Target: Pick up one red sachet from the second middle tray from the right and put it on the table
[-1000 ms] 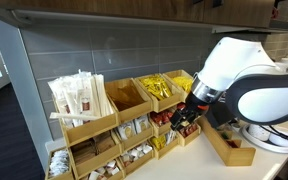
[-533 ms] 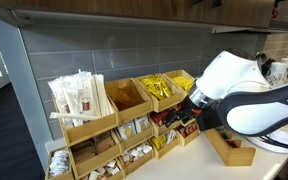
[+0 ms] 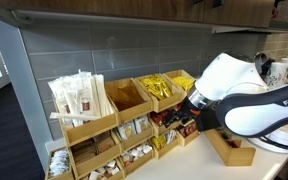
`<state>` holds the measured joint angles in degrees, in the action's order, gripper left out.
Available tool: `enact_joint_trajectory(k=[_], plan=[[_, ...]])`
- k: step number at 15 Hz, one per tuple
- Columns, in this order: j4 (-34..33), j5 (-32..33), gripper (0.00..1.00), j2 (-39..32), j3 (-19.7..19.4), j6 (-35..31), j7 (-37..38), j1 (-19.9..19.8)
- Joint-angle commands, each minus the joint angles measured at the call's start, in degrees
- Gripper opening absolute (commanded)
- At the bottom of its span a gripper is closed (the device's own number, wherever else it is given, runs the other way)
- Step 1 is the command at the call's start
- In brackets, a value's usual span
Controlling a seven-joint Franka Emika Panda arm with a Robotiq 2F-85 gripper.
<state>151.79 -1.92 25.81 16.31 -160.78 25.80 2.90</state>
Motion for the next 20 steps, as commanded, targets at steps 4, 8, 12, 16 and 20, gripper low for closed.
enact_joint_trajectory(k=[4,8,12,16,20], plan=[[0.58,1.17,1.0,-3.32,1.5,-8.61,0.34,-3.01],[0.83,4.35,1.0,-5.67,3.59,-15.33,0.32,-6.69],[0.77,7.46,1.0,-7.71,6.55,-19.97,0.61,-11.35],[0.87,9.22,1.0,-8.77,10.5,-22.91,0.76,-16.67],[0.94,8.88,0.73,-9.24,14.2,-24.26,0.76,-20.48]])
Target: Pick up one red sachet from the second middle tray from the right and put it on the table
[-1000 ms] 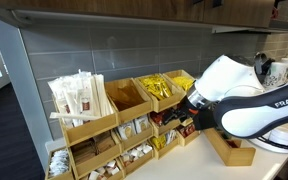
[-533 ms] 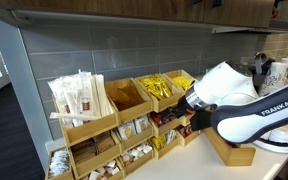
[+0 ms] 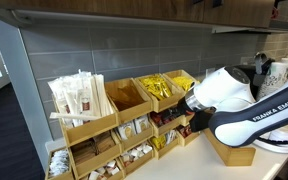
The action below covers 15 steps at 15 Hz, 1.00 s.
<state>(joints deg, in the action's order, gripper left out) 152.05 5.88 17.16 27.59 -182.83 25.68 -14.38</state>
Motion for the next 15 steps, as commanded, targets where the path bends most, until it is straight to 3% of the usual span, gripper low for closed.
enact_joint_trajectory(k=[1,5,7,12,15], plan=[[0.68,0.92,0.7,-0.74,3.66,-2.45,0.85,-3.83],[0.72,0.59,0.39,-0.93,6.44,-3.22,0.88,-6.3],[0.8,0.45,0.34,-0.78,8.04,-4.0,1.07,-7.8],[0.86,-0.22,0.51,-0.72,12.61,-6.58,1.49,-12.35],[0.95,-0.46,0.48,-0.79,15.57,-7.5,1.64,-15.35]])
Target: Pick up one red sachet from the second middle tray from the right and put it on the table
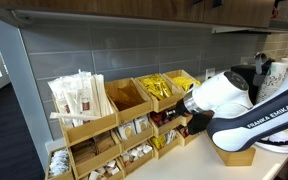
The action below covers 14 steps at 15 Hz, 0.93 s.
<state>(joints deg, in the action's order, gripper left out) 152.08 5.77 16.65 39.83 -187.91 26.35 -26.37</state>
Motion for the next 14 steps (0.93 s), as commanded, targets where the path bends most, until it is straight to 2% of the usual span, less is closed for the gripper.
enact_joint_trajectory(k=[1,5,6,11,14], plan=[[0.92,-0.41,0.41,-0.33,4.24,-2.65,1.03,-4.25],[0.99,-0.56,0.06,-0.41,7.44,-3.4,1.15,-7.55],[1.06,-0.49,0.01,-0.23,8.32,-3.47,1.04,-8.65],[0.92,-0.69,0.0,-0.57,11.45,-4.13,1.21,-12.2],[0.38,-0.73,0.0,-2.18,10.01,-5.89,1.71,-10.87]])
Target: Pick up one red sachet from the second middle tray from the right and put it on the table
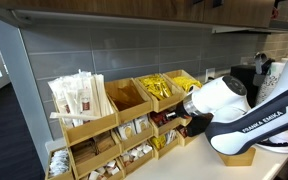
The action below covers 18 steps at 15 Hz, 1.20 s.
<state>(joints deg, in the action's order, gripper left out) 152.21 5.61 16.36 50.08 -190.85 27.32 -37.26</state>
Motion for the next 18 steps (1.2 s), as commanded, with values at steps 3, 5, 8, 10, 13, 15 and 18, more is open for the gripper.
enact_joint_trajectory(k=[3,5,8,10,13,15,18], plan=[[0.0,0.01,0.0,-4.53,-3.11,-6.39,1.99,2.56],[0.03,0.96,0.0,-6.68,-5.41,-9.18,3.25,4.43],[0.55,-4.91,0.0,-10.2,-15.0,-12.26,-2.34,15.43],[0.86,3.14,0.0,-9.14,-15.68,-13.01,5.18,14.03],[2.16,8.04,0.0,-6.6,-20.28,-13.45,8.17,16.62],[2.94,11.12,0.0,-4.92,-22.48,-13.26,9.69,17.11],[3.82,16.01,0.0,-2.98,-26.29,-13.03,12.23,18.67]])
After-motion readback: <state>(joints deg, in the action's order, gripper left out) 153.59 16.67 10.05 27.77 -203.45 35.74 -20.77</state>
